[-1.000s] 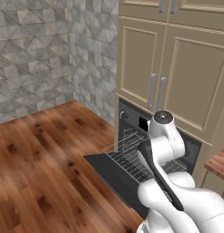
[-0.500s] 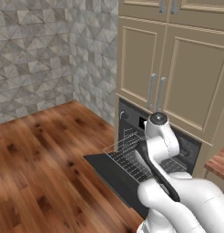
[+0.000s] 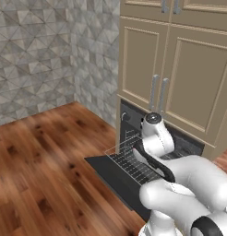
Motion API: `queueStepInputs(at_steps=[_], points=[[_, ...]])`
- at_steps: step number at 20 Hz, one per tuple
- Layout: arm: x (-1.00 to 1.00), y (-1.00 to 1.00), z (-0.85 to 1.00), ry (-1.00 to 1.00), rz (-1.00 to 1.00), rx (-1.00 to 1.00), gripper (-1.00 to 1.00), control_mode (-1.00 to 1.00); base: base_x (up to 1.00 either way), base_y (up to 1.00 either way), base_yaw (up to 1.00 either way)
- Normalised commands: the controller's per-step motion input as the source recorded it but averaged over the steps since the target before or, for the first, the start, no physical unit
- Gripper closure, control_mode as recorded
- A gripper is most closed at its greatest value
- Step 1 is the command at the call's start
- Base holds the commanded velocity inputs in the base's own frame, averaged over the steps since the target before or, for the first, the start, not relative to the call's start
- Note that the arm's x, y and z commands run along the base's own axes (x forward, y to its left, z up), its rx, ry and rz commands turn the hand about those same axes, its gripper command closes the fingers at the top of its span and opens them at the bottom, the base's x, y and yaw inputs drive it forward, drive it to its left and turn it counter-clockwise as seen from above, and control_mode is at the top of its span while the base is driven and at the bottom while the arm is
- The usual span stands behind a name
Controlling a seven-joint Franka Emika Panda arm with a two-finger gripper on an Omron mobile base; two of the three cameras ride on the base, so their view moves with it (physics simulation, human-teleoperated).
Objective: Place the fish on the rack of the oven, and slide the rack back inside. Close the oven door.
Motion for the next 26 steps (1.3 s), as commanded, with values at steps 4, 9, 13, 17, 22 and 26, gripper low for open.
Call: queueStepInputs(at_steps=[4,9,13,17,22,26], points=[[0.29,0.0,-0.61,0.0,-0.08,0.0,1.0,-1.0,0.0,0.0,0.0],[0.19,-0.05,-0.58,-0.02,-0.13,0.0,1.0,-1.0,0.0,0.0,0.0],[0.17,-0.15,-0.46,-0.03,-0.15,0.0,1.0,-1.0,0.0,0.0,0.0],[0.21,-0.19,-0.43,-0.05,-0.12,0.0,1.0,-1.0,0.0,0.0,0.0],[0.28,-0.09,-0.48,-0.11,-0.09,0.01,1.0,-1.0,0.0,0.0,0.0],[0.35,-0.01,-0.5,-0.1,-0.05,0.02,1.0,-1.0,0.0,0.0,0.0]])
